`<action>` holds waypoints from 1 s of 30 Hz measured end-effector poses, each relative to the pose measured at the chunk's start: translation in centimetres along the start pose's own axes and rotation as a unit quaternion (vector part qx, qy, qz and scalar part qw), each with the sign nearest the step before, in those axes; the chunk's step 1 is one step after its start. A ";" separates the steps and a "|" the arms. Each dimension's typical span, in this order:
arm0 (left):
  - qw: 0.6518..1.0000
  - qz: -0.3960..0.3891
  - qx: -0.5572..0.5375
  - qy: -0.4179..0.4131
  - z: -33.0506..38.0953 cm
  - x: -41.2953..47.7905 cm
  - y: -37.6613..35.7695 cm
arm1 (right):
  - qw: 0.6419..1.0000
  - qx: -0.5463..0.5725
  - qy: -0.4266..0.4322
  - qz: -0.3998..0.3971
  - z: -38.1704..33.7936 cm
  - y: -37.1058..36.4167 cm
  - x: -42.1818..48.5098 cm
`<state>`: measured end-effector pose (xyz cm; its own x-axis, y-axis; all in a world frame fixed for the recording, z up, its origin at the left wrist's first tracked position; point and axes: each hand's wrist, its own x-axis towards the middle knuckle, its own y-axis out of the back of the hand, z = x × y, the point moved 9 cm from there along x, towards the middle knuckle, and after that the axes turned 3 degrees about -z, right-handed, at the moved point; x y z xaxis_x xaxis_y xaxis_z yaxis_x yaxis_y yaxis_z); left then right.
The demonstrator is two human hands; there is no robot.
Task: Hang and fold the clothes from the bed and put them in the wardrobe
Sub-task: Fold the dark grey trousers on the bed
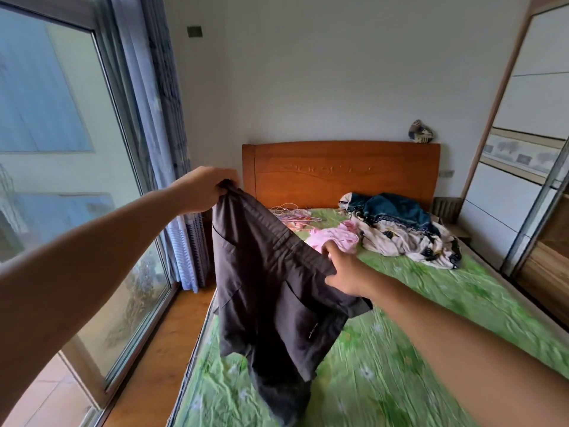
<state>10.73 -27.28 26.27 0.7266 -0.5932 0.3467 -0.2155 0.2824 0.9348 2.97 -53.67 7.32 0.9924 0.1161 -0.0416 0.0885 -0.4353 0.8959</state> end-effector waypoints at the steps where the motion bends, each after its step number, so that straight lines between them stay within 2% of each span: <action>1: 1.000 0.013 -0.009 -0.002 0.0 0.2 0.1 | 1.000 0.008 -0.012 0.000 0.5 -0.8 -0.3; 5: 1.000 0.002 -0.005 -0.007 0.4 0.7 -0.7 | 0.999 0.018 -0.027 0.020 0.7 -3.0 -1.6; 8: 1.000 -0.016 0.007 0.000 0.1 0.2 -1.3 | 0.998 -0.039 -0.028 0.041 0.8 -1.0 -2.1; 14: 0.998 -0.054 0.037 0.015 -0.6 -1.1 -1.6 | 0.976 -0.177 -0.038 0.124 -0.4 10.1 -2.8; 17: 0.999 -0.025 -0.008 0.025 0.1 -0.3 0.2 | 0.941 -0.269 -0.049 0.199 -2.0 16.3 -3.8; 21: 0.997 0.044 -0.041 0.039 2.0 2.0 4.1 | 0.909 -0.292 -0.052 0.292 -3.7 23.2 -5.5; 25: 0.996 0.044 -0.062 0.037 5.0 3.2 5.1 | 0.891 -0.322 -0.040 0.318 -3.7 26.4 -6.6; 27: 0.997 0.061 -0.051 0.021 6.7 3.5 4.9 | 0.896 -0.311 -0.027 0.315 -2.8 26.6 -6.7; 30: 0.994 0.083 -0.073 0.016 8.7 4.0 4.3 | 0.940 -0.181 -0.001 0.291 -0.7 26.6 -6.3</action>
<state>7.03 -35.04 32.35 0.7102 -0.5056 0.4899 -0.2385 0.4820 0.8431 -0.95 -65.38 31.70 0.8644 -0.0495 0.5004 -0.5028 -0.0924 0.8594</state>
